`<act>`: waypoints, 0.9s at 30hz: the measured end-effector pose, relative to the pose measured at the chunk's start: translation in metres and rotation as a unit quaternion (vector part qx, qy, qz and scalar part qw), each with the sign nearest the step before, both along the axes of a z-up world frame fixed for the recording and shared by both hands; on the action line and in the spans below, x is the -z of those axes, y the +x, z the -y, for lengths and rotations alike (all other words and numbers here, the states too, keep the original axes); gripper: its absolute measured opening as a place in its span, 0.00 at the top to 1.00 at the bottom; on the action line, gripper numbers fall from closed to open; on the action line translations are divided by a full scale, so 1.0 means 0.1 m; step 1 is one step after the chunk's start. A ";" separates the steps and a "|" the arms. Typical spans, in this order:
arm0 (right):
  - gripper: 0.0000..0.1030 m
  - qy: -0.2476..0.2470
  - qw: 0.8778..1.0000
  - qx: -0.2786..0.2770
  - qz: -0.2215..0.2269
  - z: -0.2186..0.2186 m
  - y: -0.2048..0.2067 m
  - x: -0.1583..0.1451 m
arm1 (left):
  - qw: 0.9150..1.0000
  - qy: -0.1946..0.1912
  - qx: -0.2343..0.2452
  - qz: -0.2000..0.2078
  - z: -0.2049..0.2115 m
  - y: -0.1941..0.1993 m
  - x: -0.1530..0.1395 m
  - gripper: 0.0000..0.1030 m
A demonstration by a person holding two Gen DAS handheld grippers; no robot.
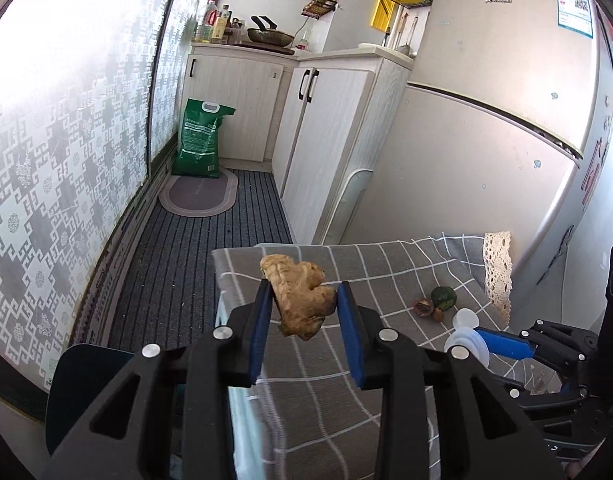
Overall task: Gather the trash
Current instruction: 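Carry both held items over the teal bin and open the left tool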
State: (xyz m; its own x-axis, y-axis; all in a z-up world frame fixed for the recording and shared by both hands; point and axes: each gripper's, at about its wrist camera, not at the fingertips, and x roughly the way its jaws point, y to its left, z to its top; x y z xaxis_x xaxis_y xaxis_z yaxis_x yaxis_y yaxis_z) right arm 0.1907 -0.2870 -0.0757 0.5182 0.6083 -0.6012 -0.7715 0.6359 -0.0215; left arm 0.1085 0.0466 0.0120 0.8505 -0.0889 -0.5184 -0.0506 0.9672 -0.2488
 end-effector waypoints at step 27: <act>0.62 -0.027 0.996 -0.081 0.016 -1.47 -0.50 -0.27 | 0.994 -0.013 -0.062 -0.091 -1.29 -0.72 0.70 0.66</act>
State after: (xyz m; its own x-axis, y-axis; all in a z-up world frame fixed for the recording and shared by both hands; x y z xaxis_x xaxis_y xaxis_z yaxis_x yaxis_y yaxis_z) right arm 0.1408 -0.1404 -0.0490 0.4346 0.6526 -0.6207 -0.8625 0.4999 -0.0784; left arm 0.0364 0.1760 -0.0577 0.7484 -0.0040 -0.6632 -0.2160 0.9440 -0.2494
